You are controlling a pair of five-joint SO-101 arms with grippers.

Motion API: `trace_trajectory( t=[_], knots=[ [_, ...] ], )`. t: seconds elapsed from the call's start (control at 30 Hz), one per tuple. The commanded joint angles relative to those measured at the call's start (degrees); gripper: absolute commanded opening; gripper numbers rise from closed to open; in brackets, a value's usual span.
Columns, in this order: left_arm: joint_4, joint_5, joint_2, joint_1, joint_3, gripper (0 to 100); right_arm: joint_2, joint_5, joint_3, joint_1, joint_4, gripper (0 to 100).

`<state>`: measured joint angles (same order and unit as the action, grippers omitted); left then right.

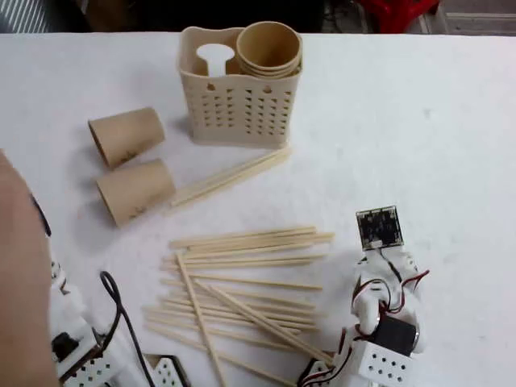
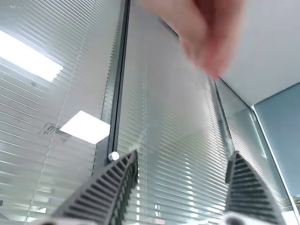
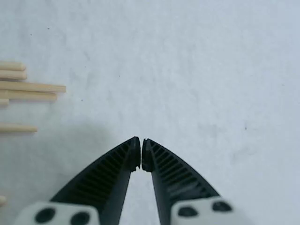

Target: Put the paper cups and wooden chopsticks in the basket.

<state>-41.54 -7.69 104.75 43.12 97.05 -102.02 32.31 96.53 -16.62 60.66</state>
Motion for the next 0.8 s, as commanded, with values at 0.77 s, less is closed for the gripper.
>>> trace_trajectory(
  t=[0.77],
  knots=[
    [3.60,0.26,-0.13,0.22,-0.09,30,-0.84,0.26,0.35,-0.48,0.40,2.5]
  ],
)
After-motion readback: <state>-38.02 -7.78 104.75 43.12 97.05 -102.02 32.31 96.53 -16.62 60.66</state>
